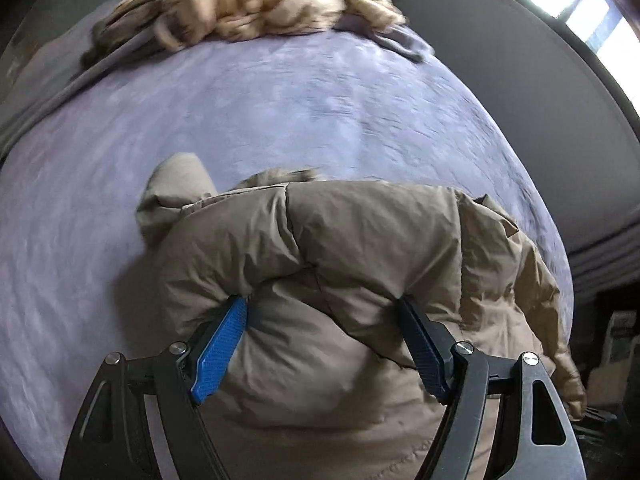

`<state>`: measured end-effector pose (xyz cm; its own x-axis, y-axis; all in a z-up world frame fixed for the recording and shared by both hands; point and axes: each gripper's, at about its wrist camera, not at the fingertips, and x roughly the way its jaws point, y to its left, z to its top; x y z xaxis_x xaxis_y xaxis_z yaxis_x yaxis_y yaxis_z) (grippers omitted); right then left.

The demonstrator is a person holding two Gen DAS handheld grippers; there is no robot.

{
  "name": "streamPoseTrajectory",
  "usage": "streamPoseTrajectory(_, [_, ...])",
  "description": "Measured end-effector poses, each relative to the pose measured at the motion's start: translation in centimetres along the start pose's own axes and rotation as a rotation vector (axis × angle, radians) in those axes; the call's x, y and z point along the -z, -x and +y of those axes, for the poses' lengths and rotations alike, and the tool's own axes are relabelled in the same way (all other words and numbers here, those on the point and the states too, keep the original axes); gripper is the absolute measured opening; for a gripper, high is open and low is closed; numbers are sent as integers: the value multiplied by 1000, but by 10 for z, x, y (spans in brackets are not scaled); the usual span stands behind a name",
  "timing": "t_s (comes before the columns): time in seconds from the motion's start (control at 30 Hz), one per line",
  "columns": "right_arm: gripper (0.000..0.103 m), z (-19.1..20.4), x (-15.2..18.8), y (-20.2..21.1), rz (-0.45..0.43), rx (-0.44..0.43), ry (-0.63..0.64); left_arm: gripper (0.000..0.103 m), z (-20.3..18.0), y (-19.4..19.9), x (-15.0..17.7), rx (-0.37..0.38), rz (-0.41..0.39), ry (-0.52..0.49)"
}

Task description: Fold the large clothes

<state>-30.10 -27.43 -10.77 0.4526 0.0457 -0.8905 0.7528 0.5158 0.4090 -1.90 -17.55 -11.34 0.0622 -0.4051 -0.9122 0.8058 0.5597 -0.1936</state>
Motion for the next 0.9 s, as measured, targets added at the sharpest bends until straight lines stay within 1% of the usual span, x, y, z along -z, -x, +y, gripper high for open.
streamPoseTrajectory(0.03, [24, -8, 1, -6, 23, 6, -17, 78, -9, -4, -1, -2, 2, -26])
streamPoseTrajectory(0.07, [28, -20, 2, -16, 78, 3, -61, 78, -18, -8, -1, -7, 7, -52])
streamPoseTrajectory(0.1, [30, -34, 3, -20, 129, -25, -133, 78, -25, -11, 0, -18, 9, -74])
streamPoseTrajectory(0.13, [34, -41, 3, -17, 141, -45, -174, 78, -28, -11, 0, -30, 8, -84])
streamPoseTrajectory(0.17, [34, -45, 1, -10, 134, -52, -184, 78, -31, -11, 1, -39, 9, -91])
streamPoseTrajectory(0.23, [39, -40, -4, 18, 65, -44, -130, 78, -30, -12, 1, -36, 13, -85])
streamPoseTrajectory(0.3, [40, -29, -12, 48, -22, -57, -55, 78, -25, -12, 1, -25, 20, -72])
streamPoseTrajectory(0.37, [47, -19, -24, 67, -79, -69, -10, 78, -23, -10, 1, -21, 22, -69])
streamPoseTrajectory(0.4, [49, -13, -32, 73, -98, -80, 7, 78, -23, -10, 1, -20, 23, -67])
streamPoseTrajectory(0.47, [53, -2, -47, 73, -101, -99, 29, 78, -22, -10, 1, -21, 23, -67])
streamPoseTrajectory(0.5, [55, 5, -55, 68, -92, -116, 45, 78, -22, -10, 1, -22, 22, -66])
streamPoseTrajectory(0.53, [59, 9, -60, 62, -83, -124, 54, 78, -22, -10, 1, -23, 22, -65])
streamPoseTrajectory(0.57, [62, 16, -67, 51, -57, -134, 67, 78, -22, -9, 2, -23, 22, -65])
streamPoseTrajectory(0.6, [63, 23, -73, 38, -28, -142, 78, 81, -21, -9, 2, -27, 23, -63])
streamPoseTrajectory(0.63, [64, 24, -73, 32, -13, -149, 86, 82, -21, -9, 2, -28, 23, -59])
streamPoseTrajectory(0.7, [66, 29, -81, 12, 24, -142, 101, 82, -19, -8, 2, -25, 26, -49])
streamPoseTrajectory(0.73, [68, 29, -89, -1, 41, -133, 95, 82, -18, -7, 2, -24, 26, -46])
streamPoseTrajectory(0.8, [68, 25, -104, -19, 65, -148, 54, 82, -15, -2, 1, -24, 18, -38])
streamPoseTrajectory(0.9, [68, 13, -123, -41, 102, -229, -29, 82, 2, 14, 1, -41, -33, 13])
